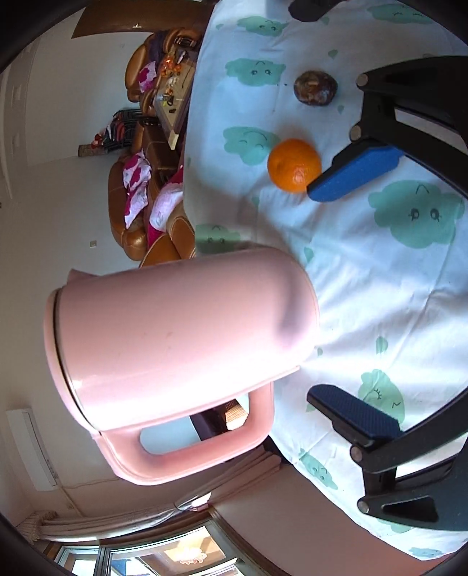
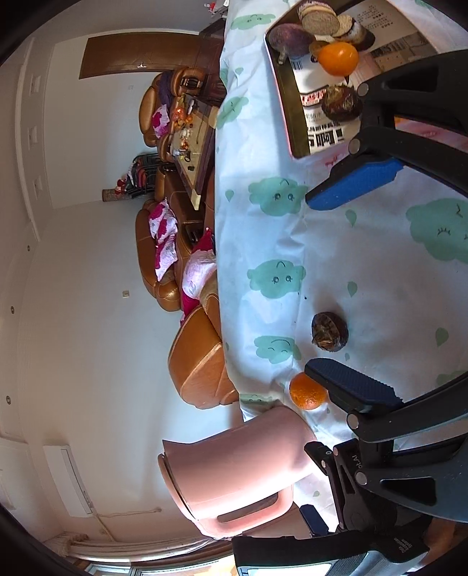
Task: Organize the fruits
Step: 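Grasp the last brown date with right tool while left tool reaches for the orange, then grasp the orange with left tool while right tool lifts the date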
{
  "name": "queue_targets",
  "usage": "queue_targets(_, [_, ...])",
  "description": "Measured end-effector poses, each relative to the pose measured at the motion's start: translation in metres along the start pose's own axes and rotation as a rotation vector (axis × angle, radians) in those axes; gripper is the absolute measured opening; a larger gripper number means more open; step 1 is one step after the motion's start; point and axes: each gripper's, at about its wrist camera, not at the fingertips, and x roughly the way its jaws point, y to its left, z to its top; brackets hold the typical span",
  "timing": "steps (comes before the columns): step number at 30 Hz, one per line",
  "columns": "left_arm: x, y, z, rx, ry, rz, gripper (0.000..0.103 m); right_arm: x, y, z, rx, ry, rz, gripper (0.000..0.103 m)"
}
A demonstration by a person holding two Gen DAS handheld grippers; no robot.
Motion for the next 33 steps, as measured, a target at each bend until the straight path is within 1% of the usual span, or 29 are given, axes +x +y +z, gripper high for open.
queue_targets(4, [0.008, 0.004, -0.001, -0.013, 0.031, 0.015, 0.103, 0.039, 0.016, 0.004, -0.012, 0.137, 0.058, 0.085])
queue_targets(7, [0.010, 0.006, -0.003, -0.012, 0.040, 0.027, 0.103, 0.062, 0.032, 0.004, -0.051, 0.221, 0.066, 0.085])
queue_targets(11, [0.011, 0.007, -0.003, -0.012, 0.055, 0.025, 0.103, 0.077, 0.043, 0.004, -0.076, 0.251, 0.041, 0.083])
queue_targets(14, [0.010, 0.006, -0.004, -0.006, 0.055, 0.022, 0.103, 0.087, 0.051, 0.001, -0.118, 0.303, 0.013, 0.056])
queue_targets(17, [0.011, 0.006, -0.003, 0.005, 0.053, 0.017, 0.103, 0.093, 0.050, -0.001, -0.119, 0.347, 0.010, 0.052])
queue_targets(19, [0.013, 0.004, -0.001, 0.012, 0.051, 0.011, 0.103, 0.091, 0.045, 0.000, -0.101, 0.342, 0.021, 0.042])
queue_targets(20, [0.013, 0.003, -0.001, 0.017, 0.051, 0.009, 0.103, 0.091, 0.044, 0.000, -0.095, 0.341, 0.030, 0.042])
queue_targets(22, [0.013, 0.002, -0.001, 0.022, 0.053, 0.009, 0.103, 0.086, 0.040, 0.000, -0.083, 0.324, 0.037, 0.042])
queue_targets(23, [0.013, 0.002, 0.000, 0.023, 0.052, 0.005, 0.103, 0.079, 0.039, 0.001, -0.074, 0.293, 0.036, 0.042])
queue_targets(25, [0.012, 0.002, 0.000, 0.021, 0.047, -0.004, 0.103, 0.060, 0.040, 0.004, -0.065, 0.199, 0.027, 0.042])
queue_targets(27, [0.010, 0.002, 0.000, 0.022, 0.039, -0.012, 0.103, 0.036, 0.039, 0.006, -0.059, 0.073, 0.014, 0.042])
queue_targets(29, [0.007, 0.000, 0.001, 0.028, 0.016, -0.035, 0.103, 0.014, 0.037, 0.005, -0.058, -0.031, -0.036, 0.042])
queue_targets(31, [0.002, -0.006, 0.001, 0.047, -0.013, -0.074, 0.103, 0.005, 0.035, 0.004, -0.056, -0.065, -0.058, 0.042])
queue_targets(33, [-0.002, -0.014, 0.004, 0.066, -0.038, -0.106, 0.103, 0.003, 0.030, 0.004, -0.038, -0.067, -0.063, 0.042])
